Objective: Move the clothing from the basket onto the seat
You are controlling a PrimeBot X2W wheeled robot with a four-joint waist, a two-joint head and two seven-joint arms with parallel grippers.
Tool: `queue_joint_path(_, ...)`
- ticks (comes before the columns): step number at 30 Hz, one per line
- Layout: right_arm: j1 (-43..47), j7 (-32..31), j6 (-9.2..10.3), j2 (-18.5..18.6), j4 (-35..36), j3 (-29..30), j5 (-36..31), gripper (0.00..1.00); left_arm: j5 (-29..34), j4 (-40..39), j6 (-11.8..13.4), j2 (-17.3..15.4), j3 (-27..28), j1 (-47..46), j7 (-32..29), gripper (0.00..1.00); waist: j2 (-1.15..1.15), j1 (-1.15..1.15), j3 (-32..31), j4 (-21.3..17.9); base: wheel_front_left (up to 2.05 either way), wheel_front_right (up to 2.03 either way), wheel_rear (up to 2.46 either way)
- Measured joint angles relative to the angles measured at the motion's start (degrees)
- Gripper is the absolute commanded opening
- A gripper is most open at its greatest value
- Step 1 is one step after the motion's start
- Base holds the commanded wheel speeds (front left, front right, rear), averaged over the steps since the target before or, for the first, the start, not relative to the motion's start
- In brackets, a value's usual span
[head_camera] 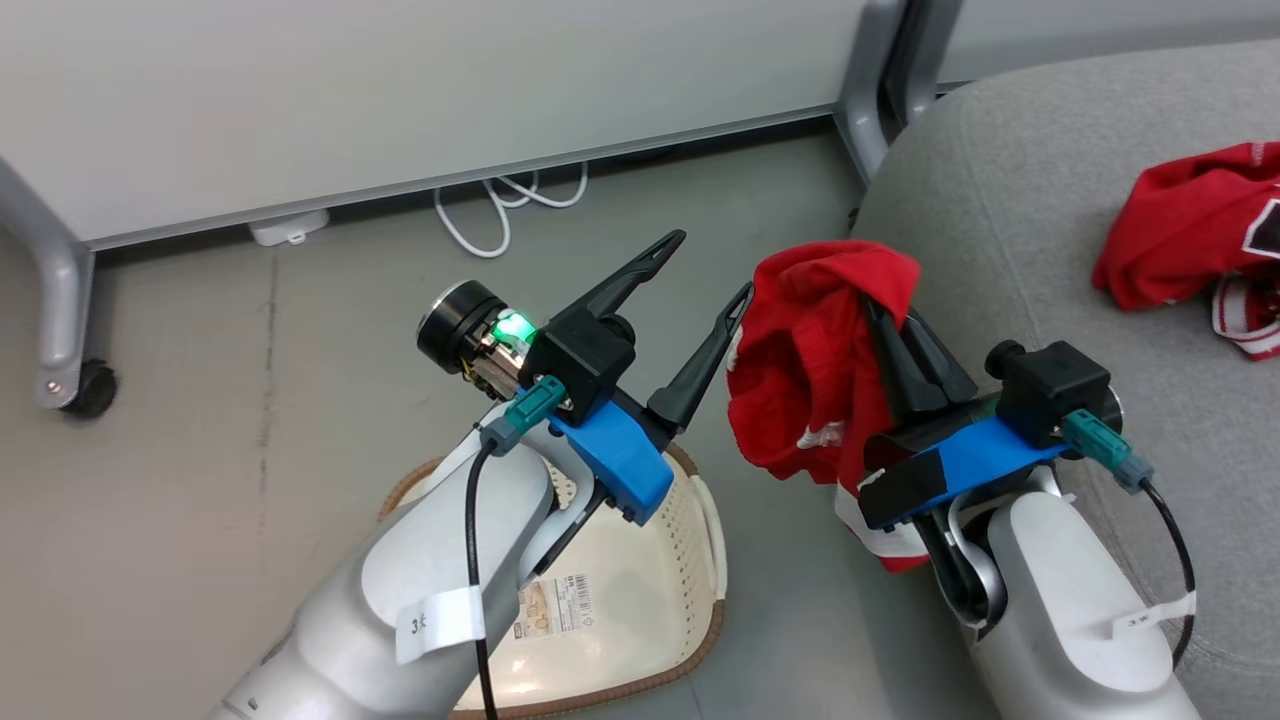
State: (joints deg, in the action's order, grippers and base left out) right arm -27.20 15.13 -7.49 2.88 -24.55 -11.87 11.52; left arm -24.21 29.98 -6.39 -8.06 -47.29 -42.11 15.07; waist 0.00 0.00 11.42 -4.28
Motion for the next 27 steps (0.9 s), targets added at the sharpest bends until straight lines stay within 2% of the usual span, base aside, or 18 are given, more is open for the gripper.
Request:
queue_joint_path(16, 7.82, 0.00, 0.00, 0.02, 9.95, 9.64, -2.32, 0.00, 0.96, -0.15, -0.56, 0.57, -3.70, 1.05, 0.00, 1.00, 0.00, 0.00, 2.58, -11.19, 0.00, 0.00, 0.00)
queue_joint_path(27, 11.94, 0.00, 0.00, 0.03, 13.21, 12.98, -2.56, 0.00, 0.76, 0.25, -0.71, 1.14, -5.46, 1.75, 0.00, 1.00, 0.00, 0.00, 2.72, -14.13, 0.00, 0.00, 0.00)
